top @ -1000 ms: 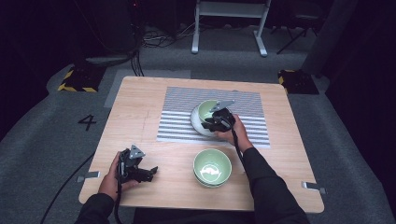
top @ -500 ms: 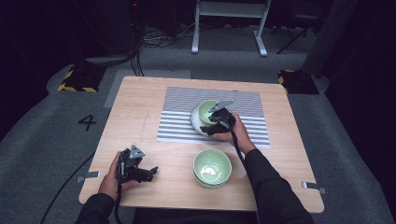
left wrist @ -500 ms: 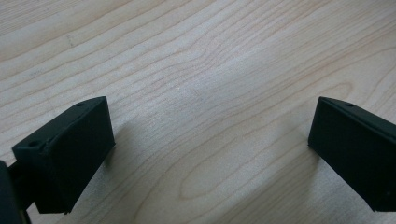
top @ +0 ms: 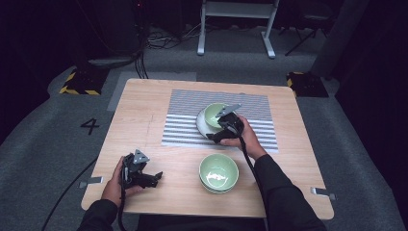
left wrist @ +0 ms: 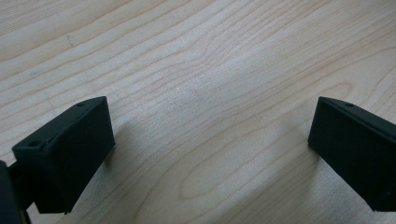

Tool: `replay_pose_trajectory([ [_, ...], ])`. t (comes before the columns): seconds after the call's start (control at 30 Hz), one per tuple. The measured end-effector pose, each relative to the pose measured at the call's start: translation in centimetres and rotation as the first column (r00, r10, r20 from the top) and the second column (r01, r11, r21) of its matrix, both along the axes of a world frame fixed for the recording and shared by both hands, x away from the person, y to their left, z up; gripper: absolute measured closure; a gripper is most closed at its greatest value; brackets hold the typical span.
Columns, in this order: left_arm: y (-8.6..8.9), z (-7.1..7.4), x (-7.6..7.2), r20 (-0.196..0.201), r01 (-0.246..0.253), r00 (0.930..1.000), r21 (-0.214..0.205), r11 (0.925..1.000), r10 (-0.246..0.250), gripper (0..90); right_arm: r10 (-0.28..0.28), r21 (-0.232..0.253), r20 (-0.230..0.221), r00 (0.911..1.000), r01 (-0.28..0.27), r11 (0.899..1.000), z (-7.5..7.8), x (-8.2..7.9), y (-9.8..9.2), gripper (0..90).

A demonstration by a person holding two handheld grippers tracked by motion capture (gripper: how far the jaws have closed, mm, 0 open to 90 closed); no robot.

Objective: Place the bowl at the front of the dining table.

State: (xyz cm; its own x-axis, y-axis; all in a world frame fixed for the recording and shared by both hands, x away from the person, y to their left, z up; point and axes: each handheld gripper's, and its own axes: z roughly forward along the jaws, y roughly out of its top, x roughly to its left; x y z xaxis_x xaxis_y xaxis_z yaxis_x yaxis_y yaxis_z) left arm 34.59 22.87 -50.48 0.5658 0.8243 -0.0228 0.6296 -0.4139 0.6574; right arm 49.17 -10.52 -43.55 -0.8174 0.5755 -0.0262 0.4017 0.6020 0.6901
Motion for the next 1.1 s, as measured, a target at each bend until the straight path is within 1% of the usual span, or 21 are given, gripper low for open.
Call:
replay_pose_trajectory([
  [0.1,0.0,0.0,0.0,0.002,0.001,1.0000,0.002,1.0000,-0.001,0.2,0.017,-0.008,0.001,0.9999,-0.017,1.000,0.1,-0.2,0.0,18.7],
  [0.2,0.0,0.0,0.0,0.000,0.000,1.0000,0.001,1.0000,0.000,0.2,0.015,-0.013,-0.002,0.9999,-0.015,1.000,0.0,-0.3,0.1,18.8],
  [0.3,0.0,0.0,0.0,0.002,0.001,1.0000,0.002,1.0000,-0.001,0.2,0.012,-0.046,0.001,0.9999,-0.012,0.999,0.1,-0.5,0.2,20.7],
  [0.37,0.0,0.0,0.0,0.001,0.001,1.0000,0.002,1.0000,-0.001,0.2,0.016,-0.059,0.008,0.9998,-0.016,0.998,0.1,-0.7,0.3,20.9],
  [0.4,0.0,0.0,0.0,0.002,0.001,1.0000,0.002,1.0000,-0.001,0.2,0.010,-0.063,0.008,0.9999,-0.009,0.998,0.2,-0.8,0.3,20.9],
  [0.43,0.0,0.0,0.0,0.002,0.001,1.0000,0.002,1.0000,-0.001,0.2,0.017,-0.067,0.011,0.9998,-0.016,0.998,0.2,-0.9,0.3,20.8],
  [0.57,0.0,0.0,0.0,0.002,0.001,1.0000,0.002,1.0000,-0.001,0.2,0.014,-0.072,0.021,0.9997,-0.013,0.997,0.5,-1.1,0.3,21.2],
  [0.67,0.0,0.0,0.0,0.002,0.001,1.0000,0.002,1.0000,-0.001,0.2,0.010,-0.078,0.026,0.9996,-0.008,0.997,0.7,-1.3,0.2,24.1],
  [1.1,0.0,0.0,0.0,0.002,0.001,1.0000,0.003,1.0000,-0.001,0.2,0.026,-0.079,0.055,0.9981,-0.022,0.997,1.9,-2.0,-0.7,22.5],
])
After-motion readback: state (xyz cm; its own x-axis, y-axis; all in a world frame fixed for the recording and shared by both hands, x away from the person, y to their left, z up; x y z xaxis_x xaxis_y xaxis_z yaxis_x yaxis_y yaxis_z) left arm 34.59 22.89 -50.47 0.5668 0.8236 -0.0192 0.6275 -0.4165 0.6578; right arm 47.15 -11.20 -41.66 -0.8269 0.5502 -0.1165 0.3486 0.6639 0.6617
